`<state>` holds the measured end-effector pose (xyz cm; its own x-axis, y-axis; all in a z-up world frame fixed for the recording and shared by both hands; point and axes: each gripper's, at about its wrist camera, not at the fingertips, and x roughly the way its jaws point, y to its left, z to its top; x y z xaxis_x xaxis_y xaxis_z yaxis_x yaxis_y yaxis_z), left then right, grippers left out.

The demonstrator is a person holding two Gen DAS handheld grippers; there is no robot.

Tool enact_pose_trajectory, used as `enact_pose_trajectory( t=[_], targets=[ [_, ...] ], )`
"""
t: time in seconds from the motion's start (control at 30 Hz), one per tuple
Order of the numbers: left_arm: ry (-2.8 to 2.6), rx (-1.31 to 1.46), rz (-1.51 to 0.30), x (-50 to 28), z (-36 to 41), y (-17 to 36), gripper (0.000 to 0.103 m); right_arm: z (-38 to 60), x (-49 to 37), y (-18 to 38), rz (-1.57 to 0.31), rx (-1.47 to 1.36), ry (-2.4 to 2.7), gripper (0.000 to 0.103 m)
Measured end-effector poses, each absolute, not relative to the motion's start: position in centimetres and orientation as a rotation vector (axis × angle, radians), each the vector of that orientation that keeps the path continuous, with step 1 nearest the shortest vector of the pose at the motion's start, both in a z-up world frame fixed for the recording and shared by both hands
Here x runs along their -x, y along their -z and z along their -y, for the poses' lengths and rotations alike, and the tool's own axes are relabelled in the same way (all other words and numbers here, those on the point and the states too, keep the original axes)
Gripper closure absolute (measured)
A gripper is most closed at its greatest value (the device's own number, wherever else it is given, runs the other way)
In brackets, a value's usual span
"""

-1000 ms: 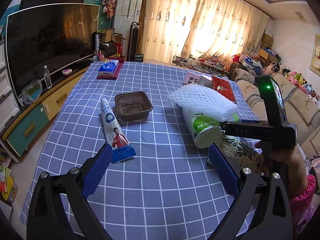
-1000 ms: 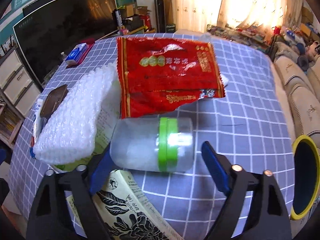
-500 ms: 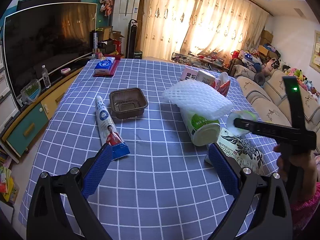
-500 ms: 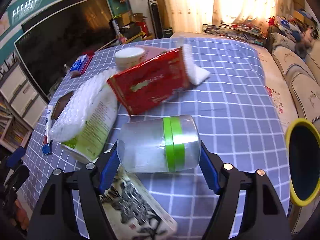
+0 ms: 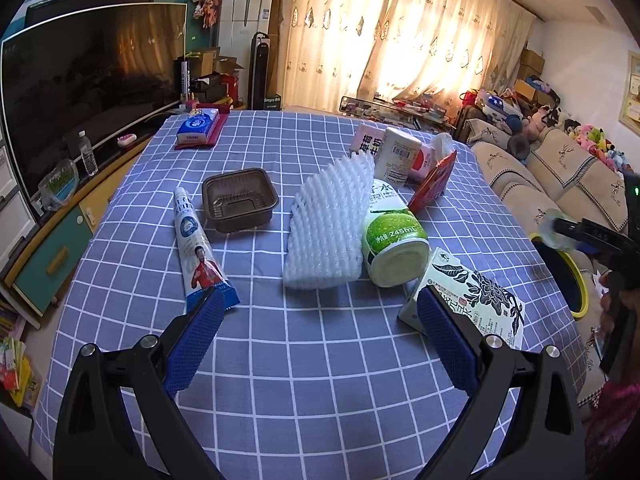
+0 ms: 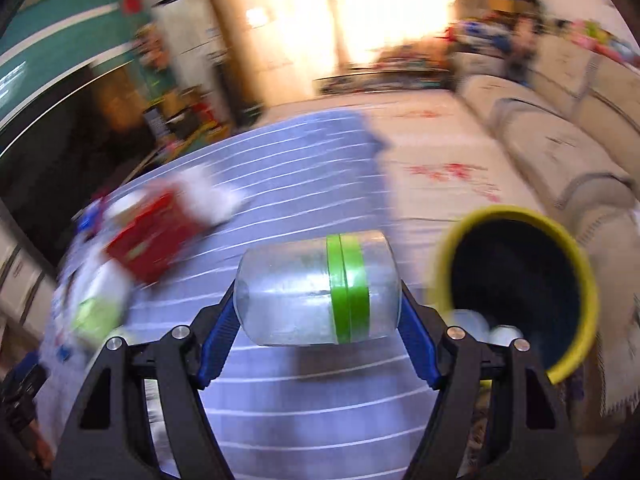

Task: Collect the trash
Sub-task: 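Carry the green-capped jar over the yellow bin and open the right gripper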

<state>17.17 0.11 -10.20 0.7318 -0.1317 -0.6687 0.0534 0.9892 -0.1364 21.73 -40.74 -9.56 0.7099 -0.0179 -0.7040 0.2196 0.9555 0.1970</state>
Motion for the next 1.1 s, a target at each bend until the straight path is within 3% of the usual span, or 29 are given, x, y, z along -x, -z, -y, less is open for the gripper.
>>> enact_pose_trajectory(
  t=[0.23,0.6,1.1],
  targets=[
    [0.098,0.087,-0.766,-18.1,1.1,10.8,0.008,50.4,-22.2,15.2,-0.913,-0.34,0.377,0.034],
    [0.092,0.058,-0.796,-19.5,2.7,11.4,0.008,52.9,-23.5,21.1,-1.046,-0.335,0.418,0.034],
    [0.089,0.077,-0.811,-19.8,2.0,11.9,0.008,52.7,-22.8,20.5,-1.009,-0.343,0.424,0.033]
  ],
)
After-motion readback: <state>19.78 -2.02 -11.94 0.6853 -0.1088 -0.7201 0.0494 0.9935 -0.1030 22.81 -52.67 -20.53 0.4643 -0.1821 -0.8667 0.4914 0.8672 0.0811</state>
